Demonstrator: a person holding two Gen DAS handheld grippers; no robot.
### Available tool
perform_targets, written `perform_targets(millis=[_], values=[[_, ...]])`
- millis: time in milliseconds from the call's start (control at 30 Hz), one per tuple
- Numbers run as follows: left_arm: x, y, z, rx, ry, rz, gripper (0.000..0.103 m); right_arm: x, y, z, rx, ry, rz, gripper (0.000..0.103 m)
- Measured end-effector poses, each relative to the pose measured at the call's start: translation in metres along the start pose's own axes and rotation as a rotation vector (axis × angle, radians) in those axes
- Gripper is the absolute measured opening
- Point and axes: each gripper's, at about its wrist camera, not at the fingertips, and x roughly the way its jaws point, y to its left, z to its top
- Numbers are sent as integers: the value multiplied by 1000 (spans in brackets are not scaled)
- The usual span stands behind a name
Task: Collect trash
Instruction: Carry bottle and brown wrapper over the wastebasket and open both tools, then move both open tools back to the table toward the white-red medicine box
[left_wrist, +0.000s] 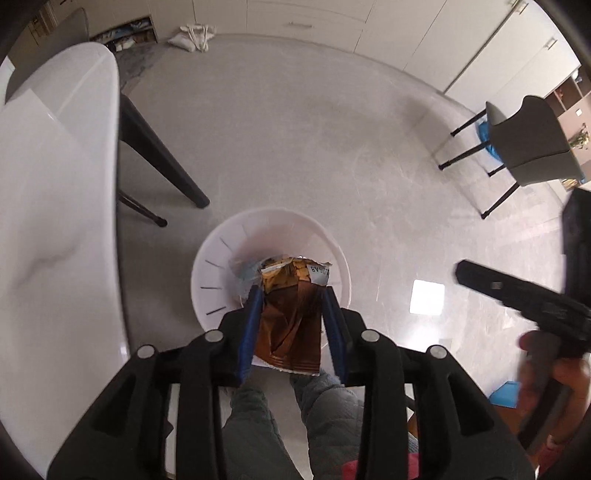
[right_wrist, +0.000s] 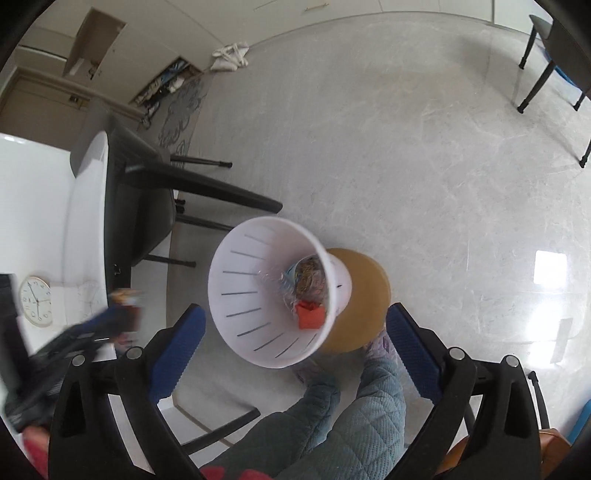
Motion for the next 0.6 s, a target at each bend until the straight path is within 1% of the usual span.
perform_targets(millis=[33,67,100,133,200,267,300,333,367,500,600], values=[[15,-2,-1,-2,29,2,50,-6,-5,1,3,-4,1,98],[28,-4,-2,-4,59,12,62,-10,-10,2,5,-3,3,98],[38,-7,-1,-3,75,22,68,-12,-12,4,6,0,5,98],[42,-9,-5,0,83,31,70,-13,-14,4,8,4,8,98],[49,-16,-13,3,107,47,80,-12,-19,5,11,9,18,98],[47,-17,-15,-8,115,46,81,-12,-21,8,10,18,22,98],[47,-23,-15,-14,111,47,83,-14,-25,9,10,23,25,98],[45,-21,-13,-20,109,48,85,-14,-26,10,8,27,29,98],[41,-20,-11,-28,105,51,90,-13,-24,11,4,31,34,98],[13,-12,-6,-75,45,46,90,-19,-13,16,-29,23,45,98],[-8,-6,-3,-109,-3,31,91,-28,4,20,-86,-1,43,98]])
